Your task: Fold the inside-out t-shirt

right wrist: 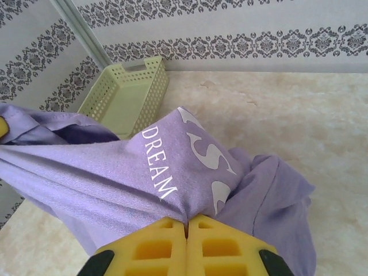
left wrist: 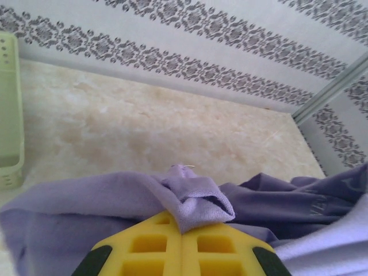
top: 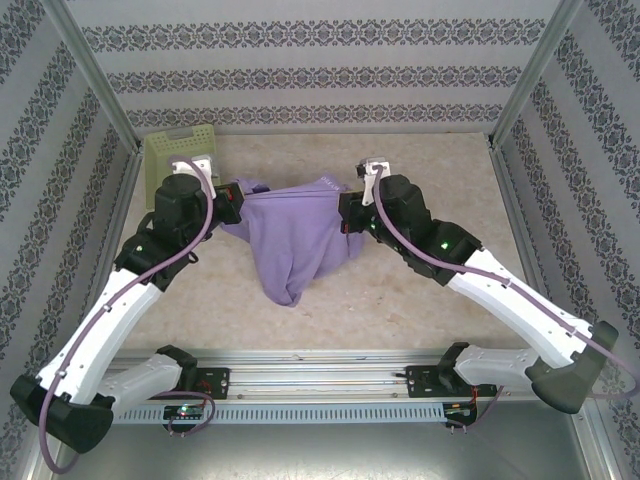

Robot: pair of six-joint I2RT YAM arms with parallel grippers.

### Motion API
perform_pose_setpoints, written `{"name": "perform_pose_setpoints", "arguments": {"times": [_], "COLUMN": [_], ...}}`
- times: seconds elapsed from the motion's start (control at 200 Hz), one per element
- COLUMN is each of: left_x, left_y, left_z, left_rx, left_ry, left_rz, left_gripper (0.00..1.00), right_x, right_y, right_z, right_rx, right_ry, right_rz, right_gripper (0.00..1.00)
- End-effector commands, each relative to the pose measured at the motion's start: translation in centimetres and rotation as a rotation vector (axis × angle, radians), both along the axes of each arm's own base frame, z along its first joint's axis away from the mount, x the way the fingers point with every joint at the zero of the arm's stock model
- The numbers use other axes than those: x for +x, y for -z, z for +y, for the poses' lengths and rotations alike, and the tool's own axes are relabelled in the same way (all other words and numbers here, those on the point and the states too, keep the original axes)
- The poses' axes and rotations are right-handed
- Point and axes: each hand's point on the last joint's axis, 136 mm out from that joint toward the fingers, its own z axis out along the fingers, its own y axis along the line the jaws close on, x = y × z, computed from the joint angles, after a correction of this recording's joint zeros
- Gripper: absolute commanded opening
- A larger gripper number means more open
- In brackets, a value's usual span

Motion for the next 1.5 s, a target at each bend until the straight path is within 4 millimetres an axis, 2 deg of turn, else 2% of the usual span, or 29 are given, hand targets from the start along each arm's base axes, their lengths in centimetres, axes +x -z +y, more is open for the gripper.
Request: {"name": "perform_pose_setpoints", "arguments": {"times": [0.0,0.055,0.11,0.26,0.365,0.45,0.49,0.545,0.595,0.679,0.734,0.824,0.919,1.024,1.099,1.204,1.239,1.279,1.339,1.389,1.449,1.494], "left_x": [-0.3,-1.0,-1.9,-5.5,-7.7,-8.4,-8.1,-6.9,-5.5,-2.6,-0.9,1.7,2.9,3.0,2.9,2.7,2.8,3.1,3.9,4.9,6.5,7.8], "left_y": [4.3,6.0,8.1,13.9,17.2,18.6,18.7,18.2,17.6,17.5,17.7,19.7,22.5,25.4,27.2,28.5,28.4,28.0,26.6,24.9,21.8,18.7], "left_z": [1.7,1.1,0.0,-5.7,-8.9,-10.0,-9.7,-8.5,-7.6,-6.5,-6.7,-6.8,-7.1,-7.8,-7.9,-8.5,-8.7,-9.0,-9.1,-8.9,-8.0,-7.0], "left_rx": [0.088,0.077,0.063,0.065,0.085,0.093,0.114,0.153,0.178,0.207,0.213,0.259,0.294,0.302,0.310,0.293,0.285,0.274,0.254,0.232,0.204,0.181], "left_ry": [-0.060,-0.028,0.020,0.217,0.322,0.362,0.344,0.283,0.242,0.171,0.158,0.115,0.099,0.111,0.109,0.128,0.139,0.148,0.154,0.147,0.124,0.095], "left_rz": [0.096,0.138,0.191,0.330,0.395,0.434,0.432,0.421,0.424,0.453,0.470,0.536,0.618,0.697,0.744,0.774,0.772,0.763,0.734,0.697,0.637,0.570], "left_gripper": [0.00,0.00,0.00,0.00,0.11,0.23,0.33,0.51,0.60,0.67,0.73,0.79,0.81,0.81,0.80,0.63,0.53,0.37,0.14,0.00,0.00,0.00], "right_x": [1.4,1.4,1.4,0.7,-1.0,-2.8,-3.6,-4.6,-5.6,-6.9,-7.5,-8.3,-8.7,-8.9,-8.7,-8.2,-7.9,-7.5,-6.5,-5.4,-3.9,-2.8], "right_y": [3.5,5.4,7.7,15.3,19.8,22.9,24.1,25.7,26.9,28.4,29.1,30.1,30.5,30.7,30.8,30.7,30.6,30.3,29.4,28.3,26.7,25.2], "right_z": [-3.4,-3.7,-4.8,-9.1,-10.7,-12.0,-12.4,-12.6,-12.8,-13.5,-13.9,-14.5,-15.2,-15.5,-15.2,-14.7,-14.4,-14.2,-13.8,-13.5,-13.1,-12.9], "right_rx": [-0.115,-0.140,-0.173,-0.227,-0.261,-0.284,-0.285,-0.275,-0.275,-0.282,-0.279,-0.281,-0.285,-0.288,-0.287,-0.282,-0.277,-0.277,-0.281,-0.282,-0.261,-0.230], "right_ry": [0.135,0.150,0.196,0.323,0.359,0.394,0.408,0.409,0.417,0.445,0.465,0.489,0.520,0.532,0.525,0.509,0.503,0.499,0.487,0.479,0.470,0.464], "right_rz": [0.037,0.075,0.128,0.336,0.438,0.517,0.549,0.589,0.622,0.663,0.684,0.703,0.707,0.707,0.706,0.700,0.693,0.682,0.656,0.627,0.594,0.567], "right_gripper": [0.00,0.00,0.00,0.00,0.00,0.00,0.00,0.00,0.00,0.00,0.00,0.00,0.00,0.00,0.00,0.00,0.00,0.00,0.00,0.00,0.00,0.00]}}
